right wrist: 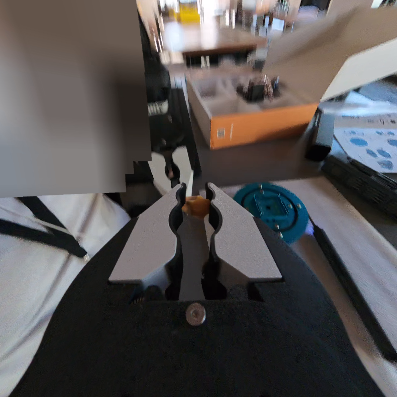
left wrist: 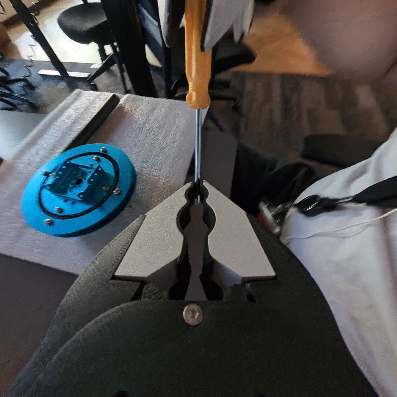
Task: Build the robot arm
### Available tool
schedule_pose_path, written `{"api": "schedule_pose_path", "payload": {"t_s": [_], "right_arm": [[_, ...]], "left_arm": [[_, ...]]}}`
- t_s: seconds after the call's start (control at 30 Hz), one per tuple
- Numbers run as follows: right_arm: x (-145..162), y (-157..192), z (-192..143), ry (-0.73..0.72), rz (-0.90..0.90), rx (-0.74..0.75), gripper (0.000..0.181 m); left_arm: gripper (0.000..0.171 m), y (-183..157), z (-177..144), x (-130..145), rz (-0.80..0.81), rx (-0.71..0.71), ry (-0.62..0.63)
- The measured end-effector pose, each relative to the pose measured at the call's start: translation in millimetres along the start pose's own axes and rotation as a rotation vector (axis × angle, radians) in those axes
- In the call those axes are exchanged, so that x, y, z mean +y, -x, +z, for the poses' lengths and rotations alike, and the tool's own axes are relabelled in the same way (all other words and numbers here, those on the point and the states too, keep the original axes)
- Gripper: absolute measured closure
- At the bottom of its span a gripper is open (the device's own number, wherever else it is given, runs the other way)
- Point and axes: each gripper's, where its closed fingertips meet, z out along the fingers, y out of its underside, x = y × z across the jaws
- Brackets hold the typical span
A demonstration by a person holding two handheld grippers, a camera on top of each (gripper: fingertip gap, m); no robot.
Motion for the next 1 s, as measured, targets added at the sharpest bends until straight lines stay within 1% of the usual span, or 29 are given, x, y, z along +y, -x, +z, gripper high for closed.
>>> {"api": "schedule_pose_path", "payload": {"t_s": [0.07, 0.1, 0.13, 0.2, 0.23, 0.3, 0.33, 0.37, 0.4, 0.43, 0.47, 0.5, 0.53, 0.57, 0.67, 0.73, 0.77, 0.83, 0.9, 0.97, 1.0], "right_arm": [[-15.2, -15.5, -3.2, -0.248, 0.154, -0.057, 0.165], [-19.0, -24.8, -5.7, -0.349, 0.228, -0.08, 0.162], [-22.8, -34.6, -9.5, -0.451, 0.298, -0.095, 0.154], [-26.6, -54.9, -19.5, -0.642, 0.427, -0.103, 0.15], [-24.7, -63.3, -22.8, -0.705, 0.49, -0.107, 0.148], [-14.9, -70.3, -19.8, -0.737, 0.581, -0.128, 0.143], [-10.6, -68.3, -15.0, -0.721, 0.601, -0.146, 0.137], [-6.3, -66.7, -8.5, -0.686, 0.616, -0.149, 0.139], [-3.6, -65.3, -2.5, -0.647, 0.62, -0.149, 0.134], [-3.4, -63.7, 1.5, -0.613, 0.614, -0.153, 0.135], [-5.1, -61.7, 3.4, -0.587, 0.601, -0.164, 0.143], [-7.5, -58.4, 3.7, -0.562, 0.582, -0.189, 0.163], [-9.9, -57.5, 3.4, -0.544, 0.569, -0.205, 0.166], [-10.7, -57.9, 3.6, -0.519, 0.56, -0.214, 0.166], [-13.2, -55.1, 7.2, -0.427, 0.495, -0.24, 0.166], [-17.1, -58.7, 11.6, -0.348, 0.399, -0.19, 0.166], [-21.1, -60.7, 13.3, -0.306, 0.34, -0.167, 0.166], [-31.6, -66.1, 17.3, -0.222, 0.23, -0.119, 0.166], [-40.6, -69.6, 23.7, -0.139, 0.14, -0.099, 0.166], [-41.7, -76.1, 33.8, -0.056, 0.078, -0.074, 0.166], [-40.3, -78.2, 39.3, -0.026, 0.061, -0.074, 0.166]], "left_arm": [[0.17, -3.4, -1.1, -12.8, -0.148, 0.075, -0.092], [0.17, -1.8, -2.4, -19.3, -0.217, 0.099, -0.137], [0.17, 1.9, -4.1, -25.0, -0.286, 0.118, -0.18], [0.169, 9.6, -7.8, -34.2, -0.423, 0.168, -0.265], [0.169, 13.2, -9.2, -36.8, -0.484, 0.193, -0.301], [0.169, 20.3, -10.1, -36.3, -0.56, 0.216, -0.343], [0.169, 23.1, -8.9, -33.4, -0.569, 0.207, -0.343], [0.169, 24.5, -6.9, -30.1, -0.565, 0.196, -0.331], [0.169, 24.0, -4.9, -27.8, -0.556, 0.193, -0.317], [0.169, 22.8, -3.1, -26.6, -0.548, 0.195, -0.306], [0.169, 21.8, -1.3, -25.8, -0.541, 0.198, -0.295], [0.169, 21.3, 0.1, -25.6, -0.537, 0.202, -0.285], [0.169, 20.6, 0.5, -26.6, -0.533, 0.211, -0.283], [0.169, 20.3, 0.3, -28.3, -0.529, 0.217, -0.283], [0.169, 25.0, -1.6, -27.0, -0.485, 0.185, -0.248], [0.166, 36.4, -7.8, -20.0, -0.455, 0.115, -0.2], [0.157, 44.6, -12.2, -14.0, -0.43, 0.059, -0.165], [0.148, 61.0, -21.3, -1.2, -0.357, -0.07, -0.086], [0.149, 71.1, -27.5, 5.4, -0.278, -0.163, -0.03], [0.152, 79.8, -29.5, 6.5, -0.222, -0.224, -0.017], [0.155, 82.5, -28.8, 6.4, -0.212, -0.232, -0.016]]}}
